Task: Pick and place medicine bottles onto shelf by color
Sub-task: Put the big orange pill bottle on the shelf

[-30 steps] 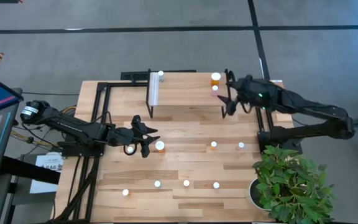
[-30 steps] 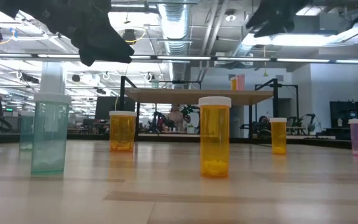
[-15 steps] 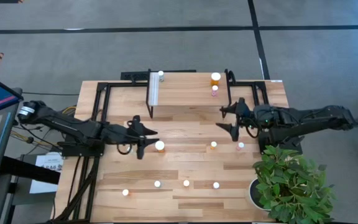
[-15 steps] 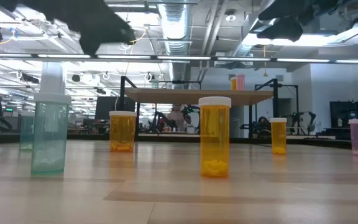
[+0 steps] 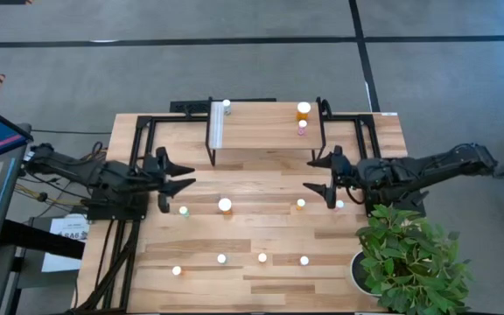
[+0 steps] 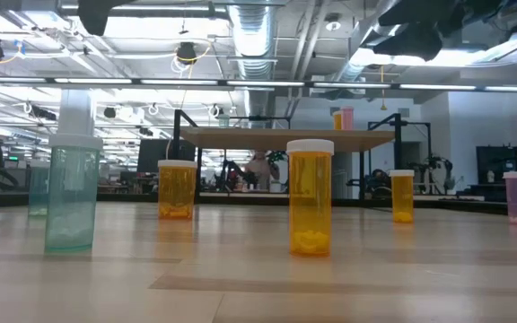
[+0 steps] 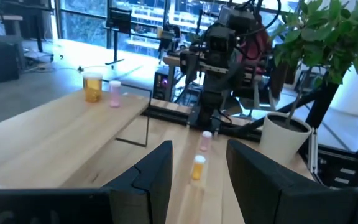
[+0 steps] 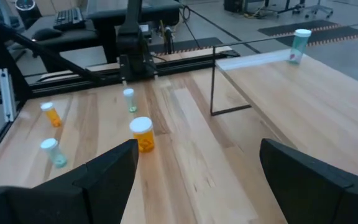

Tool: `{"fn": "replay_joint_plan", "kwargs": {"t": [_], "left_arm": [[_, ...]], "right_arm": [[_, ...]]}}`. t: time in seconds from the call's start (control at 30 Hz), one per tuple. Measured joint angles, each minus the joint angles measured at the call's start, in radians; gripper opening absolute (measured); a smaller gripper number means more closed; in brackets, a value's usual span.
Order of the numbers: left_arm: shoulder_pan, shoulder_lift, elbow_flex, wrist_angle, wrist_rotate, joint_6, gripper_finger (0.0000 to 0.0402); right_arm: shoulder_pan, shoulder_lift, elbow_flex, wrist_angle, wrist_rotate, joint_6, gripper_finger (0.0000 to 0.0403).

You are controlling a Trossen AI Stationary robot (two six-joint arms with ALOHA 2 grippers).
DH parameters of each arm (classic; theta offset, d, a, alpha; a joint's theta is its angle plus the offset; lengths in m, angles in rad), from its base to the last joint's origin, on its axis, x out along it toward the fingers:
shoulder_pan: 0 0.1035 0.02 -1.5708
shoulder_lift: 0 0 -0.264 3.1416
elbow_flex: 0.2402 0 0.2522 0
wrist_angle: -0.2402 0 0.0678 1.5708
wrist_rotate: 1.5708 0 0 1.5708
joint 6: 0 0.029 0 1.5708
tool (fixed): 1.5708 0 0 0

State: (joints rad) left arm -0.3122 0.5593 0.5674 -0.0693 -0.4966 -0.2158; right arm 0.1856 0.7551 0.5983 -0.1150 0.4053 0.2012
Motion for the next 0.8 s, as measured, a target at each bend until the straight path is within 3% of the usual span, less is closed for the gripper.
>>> {"fn": "replay_joint_plan", "kwargs": {"t": [0.4,0.8], "left_arm": [[0.0,-0.022,0.0,-0.17,0.0,-0.011,0.0139],[0.0,-0.021,0.0,-0.481,0.014,-0.013,0.0139]], "right_arm": [[0.025,0.085,0.0,0.103,0.042,-0.037,0.0357],[0.022,0.117,0.0,0.16,0.041,-0.052,0.0357]]}}
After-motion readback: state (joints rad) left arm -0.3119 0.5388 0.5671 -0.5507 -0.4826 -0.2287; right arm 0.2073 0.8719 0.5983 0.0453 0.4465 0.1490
